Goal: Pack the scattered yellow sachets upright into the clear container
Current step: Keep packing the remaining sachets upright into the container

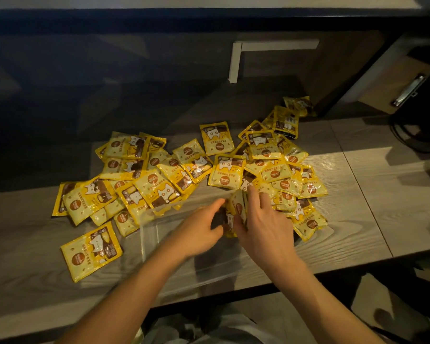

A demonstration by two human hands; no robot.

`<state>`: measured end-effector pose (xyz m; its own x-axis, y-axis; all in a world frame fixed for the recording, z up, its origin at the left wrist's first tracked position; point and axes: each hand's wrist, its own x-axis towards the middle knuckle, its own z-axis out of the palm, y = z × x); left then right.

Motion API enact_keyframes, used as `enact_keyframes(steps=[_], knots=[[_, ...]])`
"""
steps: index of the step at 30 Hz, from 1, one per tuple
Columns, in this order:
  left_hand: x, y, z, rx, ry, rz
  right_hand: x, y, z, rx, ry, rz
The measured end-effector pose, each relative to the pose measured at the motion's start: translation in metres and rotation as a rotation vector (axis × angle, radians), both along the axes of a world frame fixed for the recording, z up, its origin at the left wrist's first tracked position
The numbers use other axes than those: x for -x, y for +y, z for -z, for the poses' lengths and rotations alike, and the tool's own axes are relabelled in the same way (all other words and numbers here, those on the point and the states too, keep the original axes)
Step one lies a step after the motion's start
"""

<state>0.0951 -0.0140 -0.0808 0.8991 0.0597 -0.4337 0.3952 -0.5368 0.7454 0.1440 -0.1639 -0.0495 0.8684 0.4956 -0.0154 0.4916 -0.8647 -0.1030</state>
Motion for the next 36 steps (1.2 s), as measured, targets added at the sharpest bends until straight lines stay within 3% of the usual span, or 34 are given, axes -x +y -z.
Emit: enact_keyframes(steps=[4,8,10,15,19,24,29,36], knots=[[0.005,-0.015,0.004,-0.120,-0.085,-0.102,0.003,-0.008,0.007,-0.047,0.084,0.001],[0.012,-0.020,0.010,-0.125,-0.046,-0.109,-0.011,-0.032,0.004,-0.248,0.310,-0.184],[0.015,-0.020,0.010,-0.096,-0.046,-0.109,-0.015,-0.045,0.002,-0.240,0.374,-0.289],[0.017,-0.027,0.010,-0.132,-0.044,-0.080,-0.018,-0.040,-0.004,-0.077,0.180,-0.343],[0.015,-0.031,0.011,-0.157,-0.040,-0.145,-0.014,-0.031,-0.002,-0.150,0.060,-0.324],[0.014,-0.038,0.017,-0.169,-0.079,-0.127,-0.012,-0.040,0.013,-0.260,0.237,-0.339],[0.011,-0.040,0.022,-0.305,-0.099,-0.119,-0.023,-0.056,0.006,-0.371,0.370,-0.365],[0.016,-0.037,0.027,-0.336,-0.086,-0.086,-0.020,-0.045,0.006,-0.202,0.297,-0.299]])
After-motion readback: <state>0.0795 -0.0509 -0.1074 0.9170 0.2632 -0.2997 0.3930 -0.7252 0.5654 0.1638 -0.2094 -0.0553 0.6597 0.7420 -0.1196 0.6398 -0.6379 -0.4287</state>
